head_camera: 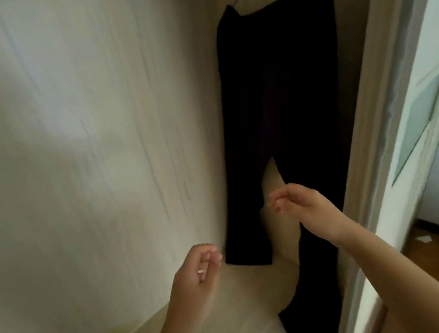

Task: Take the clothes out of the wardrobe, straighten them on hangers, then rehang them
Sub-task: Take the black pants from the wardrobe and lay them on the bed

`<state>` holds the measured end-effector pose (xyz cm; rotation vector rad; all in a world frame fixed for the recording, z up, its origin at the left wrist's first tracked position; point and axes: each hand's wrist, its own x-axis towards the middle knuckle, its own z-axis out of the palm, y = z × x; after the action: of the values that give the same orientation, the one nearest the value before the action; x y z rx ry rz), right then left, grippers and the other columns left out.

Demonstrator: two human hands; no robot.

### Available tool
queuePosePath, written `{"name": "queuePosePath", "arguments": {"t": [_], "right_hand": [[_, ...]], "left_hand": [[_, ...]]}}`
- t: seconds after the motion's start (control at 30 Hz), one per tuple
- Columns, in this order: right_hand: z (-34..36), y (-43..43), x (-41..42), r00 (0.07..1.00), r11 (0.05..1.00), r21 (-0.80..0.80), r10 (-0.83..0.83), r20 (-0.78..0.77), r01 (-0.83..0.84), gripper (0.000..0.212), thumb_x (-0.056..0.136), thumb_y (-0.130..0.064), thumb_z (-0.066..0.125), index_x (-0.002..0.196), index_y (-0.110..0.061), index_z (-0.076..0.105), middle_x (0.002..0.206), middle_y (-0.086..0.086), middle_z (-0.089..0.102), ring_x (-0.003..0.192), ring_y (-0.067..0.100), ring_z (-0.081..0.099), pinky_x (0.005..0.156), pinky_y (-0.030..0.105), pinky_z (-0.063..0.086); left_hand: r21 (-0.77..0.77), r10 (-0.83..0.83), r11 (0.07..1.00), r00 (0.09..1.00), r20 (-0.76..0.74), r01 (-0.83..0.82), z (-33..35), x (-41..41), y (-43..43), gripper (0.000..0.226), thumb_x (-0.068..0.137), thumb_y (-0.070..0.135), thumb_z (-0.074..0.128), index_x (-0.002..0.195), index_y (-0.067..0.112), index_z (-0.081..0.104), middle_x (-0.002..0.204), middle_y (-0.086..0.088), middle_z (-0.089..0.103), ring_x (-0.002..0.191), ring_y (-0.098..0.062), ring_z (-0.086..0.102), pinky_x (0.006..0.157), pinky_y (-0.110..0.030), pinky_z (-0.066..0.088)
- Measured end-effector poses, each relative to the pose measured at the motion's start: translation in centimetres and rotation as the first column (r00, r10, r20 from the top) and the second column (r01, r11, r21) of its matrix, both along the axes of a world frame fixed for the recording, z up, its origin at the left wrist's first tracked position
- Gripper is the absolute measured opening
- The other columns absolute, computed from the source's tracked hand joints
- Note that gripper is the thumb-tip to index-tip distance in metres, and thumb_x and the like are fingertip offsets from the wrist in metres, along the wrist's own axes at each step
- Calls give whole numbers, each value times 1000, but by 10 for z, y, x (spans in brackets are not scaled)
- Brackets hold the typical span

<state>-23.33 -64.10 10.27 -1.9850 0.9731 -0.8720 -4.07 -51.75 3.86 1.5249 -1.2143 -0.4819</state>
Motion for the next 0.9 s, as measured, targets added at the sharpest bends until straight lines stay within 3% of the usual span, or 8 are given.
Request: {"name": "queuePosePath", "arguments": {"t": [0.07, 0.2, 0.27, 0.33, 0.43, 0.6, 0.77, 0.9], "right_hand": [[36, -13, 9, 999, 999, -50, -8, 51, 10, 20, 94, -13, 45, 109, -19, 56, 95, -10, 62, 88, -4, 60, 76, 10, 47], [106, -37, 23, 989, 988, -153, -13, 145, 35, 19, 94, -10, 43, 107, -21, 52, 96, -8, 57, 106, 20, 56, 98, 36, 45], [138, -53, 31, 982, 970, -231, -35, 185, 78, 24, 94, -9, 42, 115, -13, 53, 96, -7, 55, 110, 24, 54, 100, 41, 44], [171, -72, 37, 971, 953, -268, -77, 225, 138, 29, 94, -8, 42, 122, -8, 50, 109, 3, 56, 114, 25, 52, 102, 41, 43], [219, -108, 49, 941, 908, -322, -177, 288, 269, 34, 94, -8, 42, 127, -8, 46, 128, 10, 51, 118, 22, 49, 101, 32, 41], [277, -171, 56, 841, 717, -448, -397, 367, 534, 32, 90, -10, 44, 122, -10, 48, 125, 10, 50, 112, 23, 51, 93, 32, 42], [290, -209, 43, 713, 535, -533, -670, 205, 656, 37, 89, -20, 47, 124, -6, 46, 129, 19, 45, 119, 35, 43, 102, 45, 35], [292, -216, 40, 691, 606, -476, -723, 6, 637, 31, 89, -15, 48, 117, -1, 51, 126, 21, 49, 114, 37, 50, 92, 39, 43]], "left_hand": [[-64, -17, 998, 998, 57, 20, 26, 9, -21, 11, 89, 25, 55, 84, 35, 57, 88, 11, 68, 90, 0, 61, 73, -15, 42], [-192, -29, 980, 986, 161, 60, 73, 26, -66, 17, 89, 16, 53, 90, 32, 57, 95, 26, 63, 91, 7, 58, 72, -2, 40], [-266, -12, 961, 978, 210, 69, 96, 31, -88, 16, 89, 14, 54, 93, 29, 58, 92, 20, 66, 92, 7, 58, 73, -1, 39], [-351, 31, 934, 963, 267, 68, 123, 31, -108, 11, 88, 23, 54, 97, 22, 61, 85, 15, 67, 93, 10, 57, 74, 1, 38], [-509, 145, 858, 917, 371, 71, 172, 24, -127, 42, 77, 43, 41, 102, 16, 61, 93, 12, 64, 93, 9, 55, 78, 3, 35], [-628, 283, 772, 834, 474, 95, 259, 13, -153, 33, 82, 30, 44, 107, 15, 58, 101, 7, 63, 93, -1, 55, 80, 3, 33], [-671, 423, 736, 713, 559, 90, 306, 16, -167, 35, 82, 28, 41, 108, 11, 58, 105, 1, 61, 100, -12, 56, 81, -8, 34], [-743, 659, 667, 425, 621, 51, 332, 32, -167, 42, 81, 31, 35, 105, 7, 60, 105, -10, 63, 102, -30, 56, 85, -36, 40]]}}
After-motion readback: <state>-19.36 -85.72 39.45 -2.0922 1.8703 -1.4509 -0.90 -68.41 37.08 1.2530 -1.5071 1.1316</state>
